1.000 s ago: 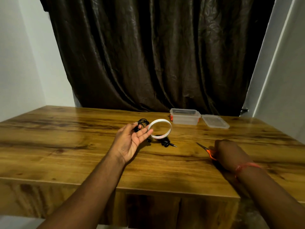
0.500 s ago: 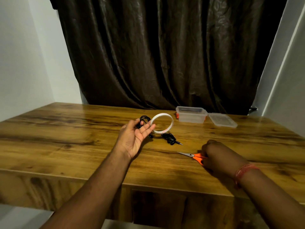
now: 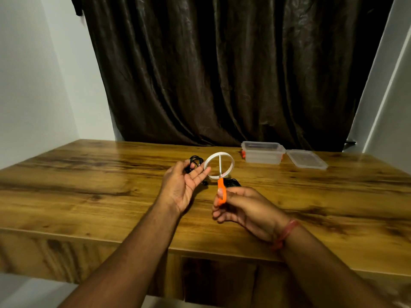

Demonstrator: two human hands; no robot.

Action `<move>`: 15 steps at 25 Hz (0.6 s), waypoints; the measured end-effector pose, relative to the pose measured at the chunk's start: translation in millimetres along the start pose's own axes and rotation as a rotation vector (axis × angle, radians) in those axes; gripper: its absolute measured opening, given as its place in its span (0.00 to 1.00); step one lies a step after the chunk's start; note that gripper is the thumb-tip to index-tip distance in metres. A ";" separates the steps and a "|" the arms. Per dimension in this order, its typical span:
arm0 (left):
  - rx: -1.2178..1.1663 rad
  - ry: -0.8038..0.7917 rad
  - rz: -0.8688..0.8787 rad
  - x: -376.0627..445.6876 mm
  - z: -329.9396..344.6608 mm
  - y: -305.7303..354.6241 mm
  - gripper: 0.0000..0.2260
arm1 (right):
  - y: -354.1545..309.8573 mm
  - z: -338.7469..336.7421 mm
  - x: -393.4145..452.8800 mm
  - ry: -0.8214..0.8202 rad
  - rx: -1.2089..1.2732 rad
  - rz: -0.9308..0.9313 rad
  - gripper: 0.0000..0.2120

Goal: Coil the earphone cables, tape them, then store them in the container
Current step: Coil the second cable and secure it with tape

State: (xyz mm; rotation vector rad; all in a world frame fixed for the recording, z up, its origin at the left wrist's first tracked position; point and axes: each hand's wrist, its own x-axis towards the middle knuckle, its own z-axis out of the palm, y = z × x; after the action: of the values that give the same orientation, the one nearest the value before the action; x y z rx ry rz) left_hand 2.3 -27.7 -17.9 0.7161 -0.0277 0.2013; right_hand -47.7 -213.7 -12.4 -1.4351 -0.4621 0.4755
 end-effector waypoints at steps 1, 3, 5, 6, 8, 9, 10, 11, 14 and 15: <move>-0.006 -0.010 -0.003 1.2 -1.5 -0.2 0.02 | 0.5 5.5 7.8 -0.075 0.046 0.018 0.18; -0.007 -0.017 -0.018 2.6 -3.7 -0.4 0.02 | 3.9 12.6 20.7 -0.165 0.091 0.050 0.25; 0.018 -0.033 -0.040 2.5 -3.4 -2.1 0.03 | 7.6 14.0 29.0 -0.170 0.150 0.044 0.25; 0.029 -0.045 -0.046 2.3 -2.7 -2.9 0.03 | 8.4 13.3 31.5 -0.167 0.178 0.034 0.24; 0.032 -0.067 -0.049 3.6 -3.4 -4.4 0.03 | 8.8 11.5 32.7 -0.163 0.219 0.016 0.22; 0.029 -0.078 -0.050 4.6 -4.5 -4.7 0.02 | 9.2 10.7 32.9 -0.160 0.231 0.010 0.22; 0.023 -0.090 -0.056 5.5 -5.2 -5.1 0.02 | 9.9 9.9 33.0 -0.151 0.235 0.002 0.22; 0.020 -0.096 -0.063 5.2 -5.5 -5.2 0.02 | 10.0 9.8 32.6 -0.139 0.232 -0.002 0.21; 0.043 -0.108 -0.070 2.5 -3.3 -5.1 0.04 | 9.7 9.8 32.7 -0.114 0.239 -0.016 0.20; 0.056 -0.108 -0.068 1.0 -2.3 -5.1 0.05 | 9.7 9.3 32.6 -0.112 0.242 -0.022 0.20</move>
State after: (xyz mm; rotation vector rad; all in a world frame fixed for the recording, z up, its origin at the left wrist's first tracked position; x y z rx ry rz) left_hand 4.2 -29.8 -22.9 0.7824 -0.1005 0.0987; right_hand -26.5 -186.8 -20.8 -1.1734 -0.4923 0.5762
